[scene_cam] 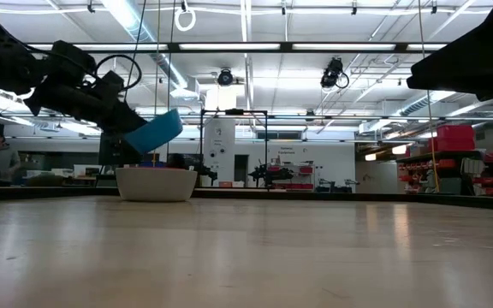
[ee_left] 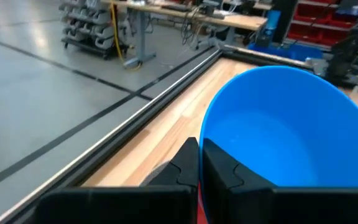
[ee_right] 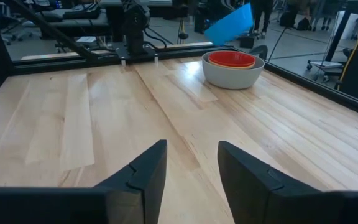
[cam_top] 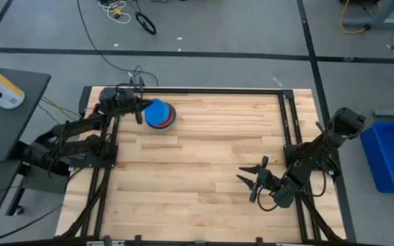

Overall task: Nest bowls inside each other
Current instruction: Stack the light blue bowl on the red bowl

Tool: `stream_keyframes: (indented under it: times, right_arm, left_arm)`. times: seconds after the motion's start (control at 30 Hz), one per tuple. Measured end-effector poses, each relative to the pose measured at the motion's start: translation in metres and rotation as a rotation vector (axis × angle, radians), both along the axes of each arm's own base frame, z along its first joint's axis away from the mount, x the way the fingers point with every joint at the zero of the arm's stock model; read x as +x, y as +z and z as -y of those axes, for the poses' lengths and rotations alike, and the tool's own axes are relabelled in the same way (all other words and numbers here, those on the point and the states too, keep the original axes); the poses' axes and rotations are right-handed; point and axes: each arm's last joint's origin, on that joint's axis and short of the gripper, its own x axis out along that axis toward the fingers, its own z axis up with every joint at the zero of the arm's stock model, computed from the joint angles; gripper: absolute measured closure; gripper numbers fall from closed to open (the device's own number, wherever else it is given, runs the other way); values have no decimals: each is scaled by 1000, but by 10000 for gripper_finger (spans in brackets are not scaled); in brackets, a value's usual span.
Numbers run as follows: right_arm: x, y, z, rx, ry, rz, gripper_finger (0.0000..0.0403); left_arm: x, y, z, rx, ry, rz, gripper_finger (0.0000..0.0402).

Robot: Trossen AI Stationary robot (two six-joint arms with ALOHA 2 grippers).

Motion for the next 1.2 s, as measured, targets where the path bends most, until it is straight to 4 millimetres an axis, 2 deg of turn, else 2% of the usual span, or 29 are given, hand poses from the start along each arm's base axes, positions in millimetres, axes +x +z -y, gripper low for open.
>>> stream_keyframes:
  times: [0.23,0.63,1.2]
  right_arm:
    - [0,0,0,0,0,0,242]
    - [0,0,0,0,0,0,254]
    - [0,0,0,0,-1,1,243]
  left_arm:
    - [5,3,-10,-10,6,-7,396]
    - [4,-1,-10,6,46,-41,396]
    - [4,-9,-8,-28,90,-119,396]
